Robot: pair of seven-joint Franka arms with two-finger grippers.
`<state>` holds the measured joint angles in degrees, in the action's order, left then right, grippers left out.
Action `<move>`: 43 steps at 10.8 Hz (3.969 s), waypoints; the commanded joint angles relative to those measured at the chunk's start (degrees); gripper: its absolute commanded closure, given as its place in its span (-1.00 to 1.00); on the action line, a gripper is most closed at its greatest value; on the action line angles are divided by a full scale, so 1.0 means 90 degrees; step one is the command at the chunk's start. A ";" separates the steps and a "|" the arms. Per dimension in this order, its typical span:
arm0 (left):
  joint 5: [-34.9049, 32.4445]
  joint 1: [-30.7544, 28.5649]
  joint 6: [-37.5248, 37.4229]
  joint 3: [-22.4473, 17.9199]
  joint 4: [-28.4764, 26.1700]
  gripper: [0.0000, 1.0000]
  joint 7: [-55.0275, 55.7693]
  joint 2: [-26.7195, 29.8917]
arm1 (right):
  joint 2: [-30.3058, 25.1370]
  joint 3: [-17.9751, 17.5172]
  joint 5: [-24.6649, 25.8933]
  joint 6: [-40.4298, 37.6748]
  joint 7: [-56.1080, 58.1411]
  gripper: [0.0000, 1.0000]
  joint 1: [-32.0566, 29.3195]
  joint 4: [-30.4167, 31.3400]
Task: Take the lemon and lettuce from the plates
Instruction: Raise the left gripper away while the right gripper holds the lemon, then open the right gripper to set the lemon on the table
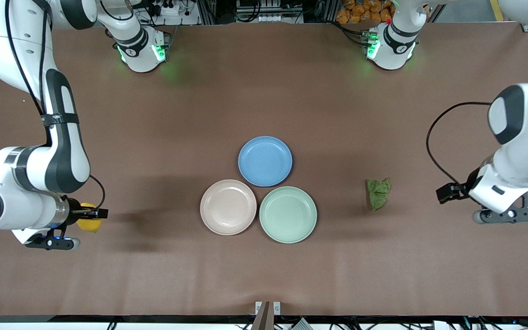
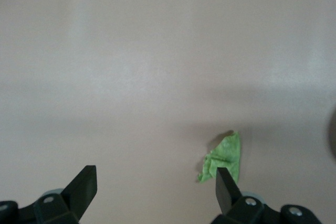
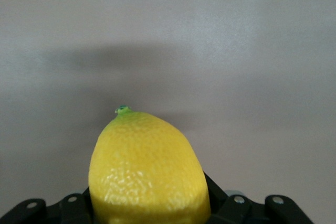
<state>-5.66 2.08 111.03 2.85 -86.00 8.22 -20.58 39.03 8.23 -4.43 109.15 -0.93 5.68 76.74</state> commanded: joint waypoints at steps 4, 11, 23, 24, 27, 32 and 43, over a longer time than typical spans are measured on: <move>0.0316 -0.0114 -0.0996 0.0025 -0.0112 -1.00 -0.0054 0.0742 | -0.1582 -0.0065 0.0073 0.2439 0.0503 0.23 -0.0269 0.3296; 0.0443 -0.0055 -0.1721 0.0249 -0.0366 -1.00 0.0775 0.1300 | -0.1798 -0.0085 0.0044 0.3760 0.0815 0.23 -0.0473 0.4392; 0.0873 -0.0202 -0.1672 0.0493 -0.1351 -1.00 0.0679 0.2754 | -0.1320 -0.0114 0.0004 0.5108 0.0806 -0.01 -0.0465 0.4950; 0.0863 -0.0211 -0.1643 0.0493 -0.1430 -1.00 0.0465 0.2784 | -0.1300 -0.0124 -0.0005 0.5108 0.0767 -0.46 -0.0465 0.4930; 0.0863 -0.0192 -0.1643 0.0503 -0.1431 -1.00 0.0414 0.2843 | -0.1329 -0.0202 -0.0093 0.5011 0.0747 -1.00 -0.0465 0.4862; 0.0804 -0.0182 -0.1585 0.0493 -0.1382 -1.00 -0.0003 0.2765 | -0.1543 -0.0192 -0.0093 0.3635 0.0767 -1.00 -0.0533 0.4150; 0.0571 -0.0182 -0.1653 0.0493 -0.1227 -1.00 -0.0191 0.2824 | -0.2451 -0.0144 -0.0045 0.1224 0.0552 -1.00 -0.0582 0.3212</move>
<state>0.77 0.74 96.17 7.16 -97.58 7.82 4.00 20.51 7.40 -4.72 124.48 5.03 1.17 105.51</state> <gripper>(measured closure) 0.000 0.000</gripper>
